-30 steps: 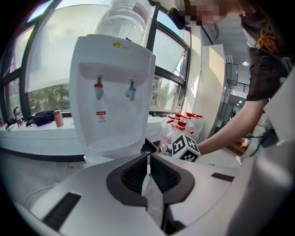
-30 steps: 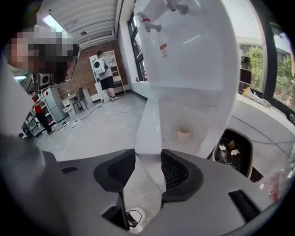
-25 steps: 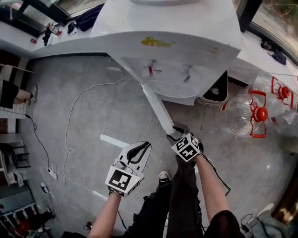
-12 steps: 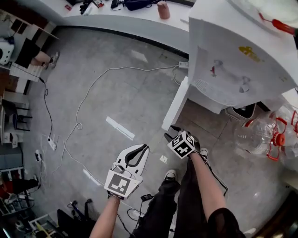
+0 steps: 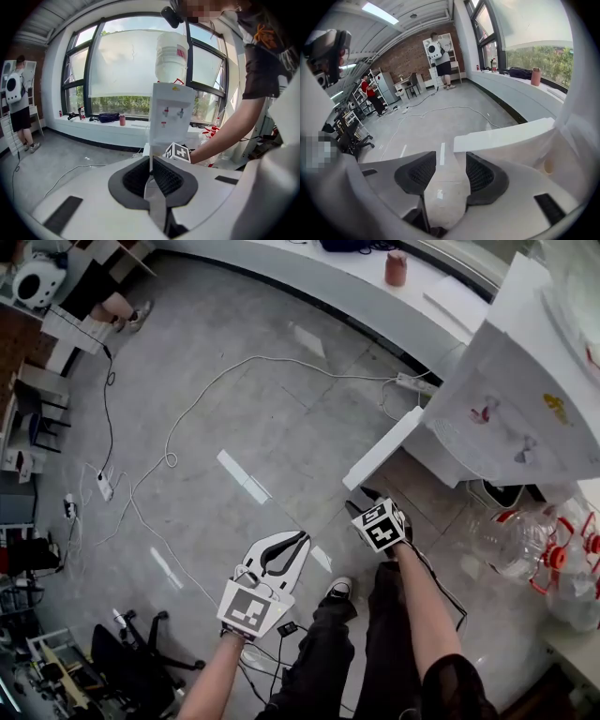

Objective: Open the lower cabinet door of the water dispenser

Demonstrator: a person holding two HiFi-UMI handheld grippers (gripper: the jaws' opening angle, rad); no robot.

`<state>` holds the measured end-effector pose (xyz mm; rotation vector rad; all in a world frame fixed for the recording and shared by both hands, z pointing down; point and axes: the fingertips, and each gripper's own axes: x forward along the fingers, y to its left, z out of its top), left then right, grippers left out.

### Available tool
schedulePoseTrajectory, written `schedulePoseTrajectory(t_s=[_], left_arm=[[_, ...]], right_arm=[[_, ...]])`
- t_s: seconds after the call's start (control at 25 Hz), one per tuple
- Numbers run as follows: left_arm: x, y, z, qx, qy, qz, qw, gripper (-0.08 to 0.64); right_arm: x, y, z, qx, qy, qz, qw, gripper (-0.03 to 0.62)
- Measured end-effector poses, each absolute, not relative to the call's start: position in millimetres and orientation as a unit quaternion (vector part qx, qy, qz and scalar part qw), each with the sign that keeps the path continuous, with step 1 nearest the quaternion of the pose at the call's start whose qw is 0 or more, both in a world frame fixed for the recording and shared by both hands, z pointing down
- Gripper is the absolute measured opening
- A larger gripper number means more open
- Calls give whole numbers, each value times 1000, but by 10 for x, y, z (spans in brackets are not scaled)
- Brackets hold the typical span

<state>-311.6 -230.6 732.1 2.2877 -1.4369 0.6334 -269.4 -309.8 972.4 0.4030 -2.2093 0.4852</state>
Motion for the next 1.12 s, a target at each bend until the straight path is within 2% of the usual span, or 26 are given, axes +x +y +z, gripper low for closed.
schedulePoseTrajectory(t_s=[0.16, 0.6, 0.84, 1.12], left_arm=[[-3069, -2279, 6934, 820, -500, 219, 173, 20], [-2835, -1894, 5733, 846, -458, 204, 182, 20], [-2791, -1459, 5124, 862, -438, 199, 159, 20], [-2580, -899, 4669, 880, -408, 180, 163, 20]], right_arm=[[-2556, -3008, 9211, 171, -880, 194, 397, 210], [-2116, -2372, 6812, 261, -897, 250, 254, 202], [-1812, -1957, 5489, 325, -899, 225, 187, 182], [-1353, -1375, 4745, 383, -886, 207, 160, 164]])
